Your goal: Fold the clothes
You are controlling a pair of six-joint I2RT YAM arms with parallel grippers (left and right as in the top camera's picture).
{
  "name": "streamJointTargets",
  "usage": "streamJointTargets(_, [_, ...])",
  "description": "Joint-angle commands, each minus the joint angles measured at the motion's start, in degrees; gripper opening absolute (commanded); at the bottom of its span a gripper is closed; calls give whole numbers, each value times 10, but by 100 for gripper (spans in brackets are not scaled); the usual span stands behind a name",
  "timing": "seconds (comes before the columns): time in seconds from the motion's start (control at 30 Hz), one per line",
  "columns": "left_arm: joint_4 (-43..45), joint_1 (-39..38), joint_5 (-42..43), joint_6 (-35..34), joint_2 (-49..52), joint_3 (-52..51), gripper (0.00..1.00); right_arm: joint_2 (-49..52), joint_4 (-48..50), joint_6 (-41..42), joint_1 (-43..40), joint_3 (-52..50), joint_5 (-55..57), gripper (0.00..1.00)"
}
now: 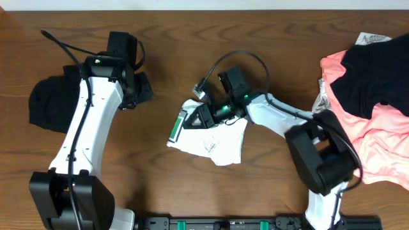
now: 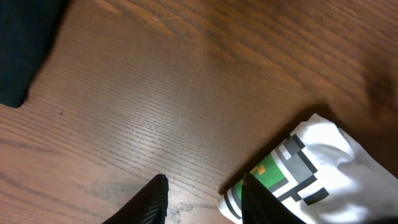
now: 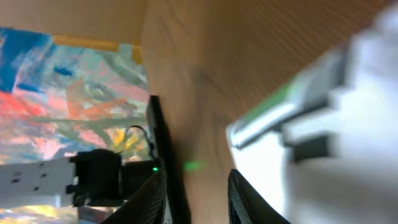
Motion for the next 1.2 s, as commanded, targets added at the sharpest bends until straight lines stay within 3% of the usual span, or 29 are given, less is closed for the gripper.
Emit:
streamJointTargets(0.0, [-3,4,-12,6,-12,7,39,31,-7,9,-4,-5,21,31])
streamJointTargets(0.5, [-3,4,-12,11,-12,7,40,112,-37,-6,-14,-11,120,38])
streamJointTargets(0.77, [-3,4,-12,15,-12,7,40,109,-17,-7,-15,-11,77,36])
streamJointTargets(1.03, [-3,4,-12,17,-12,7,45,1,-3,-21,-21,7,56,36])
streamJointTargets(1.17, [-3,4,-11,19,-12,7,45,-90,-9,-26,-36,14,102,38])
